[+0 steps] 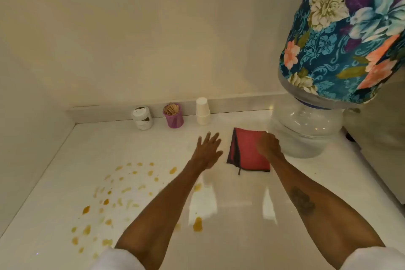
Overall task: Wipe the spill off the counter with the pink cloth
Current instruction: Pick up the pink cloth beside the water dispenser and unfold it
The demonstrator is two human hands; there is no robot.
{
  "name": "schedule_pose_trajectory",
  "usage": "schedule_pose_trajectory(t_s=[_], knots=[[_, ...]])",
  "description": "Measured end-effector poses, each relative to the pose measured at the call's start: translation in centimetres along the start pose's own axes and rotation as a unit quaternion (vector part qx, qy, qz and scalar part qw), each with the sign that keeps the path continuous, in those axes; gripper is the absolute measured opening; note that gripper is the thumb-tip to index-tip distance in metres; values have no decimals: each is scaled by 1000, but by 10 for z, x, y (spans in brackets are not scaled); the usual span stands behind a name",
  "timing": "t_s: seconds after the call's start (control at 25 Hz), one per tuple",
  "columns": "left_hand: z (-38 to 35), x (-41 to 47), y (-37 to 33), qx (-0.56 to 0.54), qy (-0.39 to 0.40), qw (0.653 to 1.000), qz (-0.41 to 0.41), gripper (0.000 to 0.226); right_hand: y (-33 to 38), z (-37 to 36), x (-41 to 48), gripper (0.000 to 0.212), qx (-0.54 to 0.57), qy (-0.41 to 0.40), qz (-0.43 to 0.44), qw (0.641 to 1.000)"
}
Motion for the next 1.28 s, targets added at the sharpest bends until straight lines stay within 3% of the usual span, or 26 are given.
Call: schedule_pose_trajectory(t_s=[0.08,0.24,0.52,0.64,0.8,1.0,1.16,1.28], knots=[[-26,1,-26,-7,45,998,-30,58,-23,-6,-1,33,-13,18,-54,998],[-78,1,-65,-22,83,994,-66,59,-42,-29,4,39,18,36,-74,996],[-100,8,-71,-58,109,991,-43,60,-44,-43,13,41,78,37,-127,988],[-88,11,-72,-82,63,994,-31,57,-45,-46,19,40,180,64,-168,967],[-61,15,-80,-125,-54,991,14,62,-30,-48,20,23,382,132,-174,898],[-33,13,-84,-179,-174,965,74,24,0,-41,12,25,523,207,-131,816],[-27,3,-76,-267,-186,941,91,13,0,-43,8,21,531,178,-130,818],[-27,-9,-72,-328,-158,928,78,20,-5,-41,6,20,465,68,-146,870]])
Point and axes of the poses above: each hand's wrist, its own x-axis towards the middle knuckle, its own z-axis out of the back of the hand, y = z × x, the point moved 7 cm from there along x, towards the middle knuckle, and after that the axes turned 9 degrees about -x, right-handed, at the moved point
